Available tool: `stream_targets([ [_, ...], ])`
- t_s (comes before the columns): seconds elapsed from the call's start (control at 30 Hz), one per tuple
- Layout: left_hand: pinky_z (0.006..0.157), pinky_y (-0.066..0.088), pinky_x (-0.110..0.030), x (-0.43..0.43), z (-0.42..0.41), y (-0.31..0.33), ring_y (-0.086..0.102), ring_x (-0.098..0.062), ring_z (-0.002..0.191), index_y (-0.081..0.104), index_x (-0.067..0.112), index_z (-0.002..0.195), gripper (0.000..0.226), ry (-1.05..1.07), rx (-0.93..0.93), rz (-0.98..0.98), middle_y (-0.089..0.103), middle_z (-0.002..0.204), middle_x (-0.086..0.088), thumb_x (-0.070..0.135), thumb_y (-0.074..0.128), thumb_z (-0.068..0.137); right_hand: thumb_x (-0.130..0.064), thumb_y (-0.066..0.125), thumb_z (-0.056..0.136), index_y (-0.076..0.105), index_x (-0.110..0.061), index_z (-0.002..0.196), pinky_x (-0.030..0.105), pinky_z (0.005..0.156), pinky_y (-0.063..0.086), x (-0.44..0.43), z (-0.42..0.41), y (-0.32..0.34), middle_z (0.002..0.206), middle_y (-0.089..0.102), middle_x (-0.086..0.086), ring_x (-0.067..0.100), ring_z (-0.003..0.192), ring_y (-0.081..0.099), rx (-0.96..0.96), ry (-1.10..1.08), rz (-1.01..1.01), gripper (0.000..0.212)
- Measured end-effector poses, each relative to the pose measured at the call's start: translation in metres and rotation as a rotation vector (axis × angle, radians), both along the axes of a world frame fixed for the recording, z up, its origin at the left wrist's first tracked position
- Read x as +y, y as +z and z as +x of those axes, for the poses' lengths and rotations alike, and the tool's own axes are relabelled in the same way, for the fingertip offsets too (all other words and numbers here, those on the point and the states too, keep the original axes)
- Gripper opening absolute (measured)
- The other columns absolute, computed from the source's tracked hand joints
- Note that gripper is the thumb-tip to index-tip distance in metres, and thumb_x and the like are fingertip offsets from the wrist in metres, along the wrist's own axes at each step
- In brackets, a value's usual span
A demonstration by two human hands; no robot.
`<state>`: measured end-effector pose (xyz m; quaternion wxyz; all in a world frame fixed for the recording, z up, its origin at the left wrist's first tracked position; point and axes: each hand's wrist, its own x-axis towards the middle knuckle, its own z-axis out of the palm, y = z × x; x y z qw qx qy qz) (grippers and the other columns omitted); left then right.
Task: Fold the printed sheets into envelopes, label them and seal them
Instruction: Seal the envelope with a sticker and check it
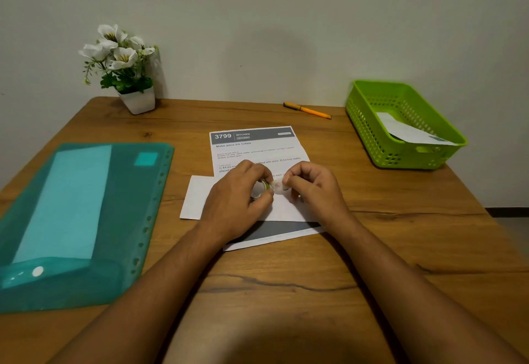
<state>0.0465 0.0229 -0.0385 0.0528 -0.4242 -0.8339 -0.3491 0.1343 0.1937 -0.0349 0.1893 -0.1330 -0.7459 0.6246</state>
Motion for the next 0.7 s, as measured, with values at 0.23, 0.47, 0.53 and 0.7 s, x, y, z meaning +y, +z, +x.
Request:
stream_targets([
  [0.23, 0.069, 0.047, -0.029, 0.000, 0.000, -0.001, 0.053, -0.009, 0.092, 0.061, 0.028, 0.110, 0.022, 0.022, 0.006, -0.014, 0.057, 0.108, 0.011, 0.041, 0.053, 0.095, 0.003, 0.063, 0.092, 0.067, 0.011, 0.088, 0.020, 0.054, 0.048, 0.001, -0.005, 0.009, 0.077, 0.067, 0.019, 0.020, 0.060, 0.059, -0.091, 0.030, -0.064, 0.009],
  [0.47, 0.075, 0.046, -0.034, 0.000, -0.002, -0.001, 0.053, -0.011, 0.097, 0.064, 0.026, 0.111, 0.028, 0.051, -0.012, 0.009, 0.057, 0.108, 0.007, 0.033, 0.039, 0.100, 0.002, 0.057, 0.096, 0.067, -0.005, 0.084, 0.019, 0.054, 0.049, 0.007, -0.006, 0.021, 0.074, 0.065, 0.008, 0.017, 0.060, 0.064, -0.184, 0.090, -0.195, 0.016],
  [0.53, 0.074, 0.044, -0.031, 0.000, -0.003, -0.001, 0.054, -0.010, 0.095, 0.065, 0.025, 0.108, 0.030, 0.060, -0.044, 0.046, 0.058, 0.107, 0.007, 0.034, 0.038, 0.101, 0.002, 0.058, 0.095, 0.067, -0.010, 0.081, 0.023, 0.060, 0.050, 0.010, -0.005, 0.021, 0.075, 0.066, 0.007, 0.020, 0.064, 0.067, -0.176, 0.102, -0.243, 0.020],
  [0.7, 0.069, 0.043, -0.030, 0.000, -0.006, 0.000, 0.056, -0.010, 0.089, 0.065, 0.023, 0.097, 0.033, 0.107, -0.101, 0.143, 0.061, 0.097, 0.007, 0.048, 0.044, 0.103, 0.002, 0.061, 0.094, 0.073, -0.016, 0.077, 0.033, 0.073, 0.049, 0.013, -0.003, 0.021, 0.083, 0.070, 0.013, 0.027, 0.081, 0.067, -0.139, 0.116, -0.343, 0.027],
])
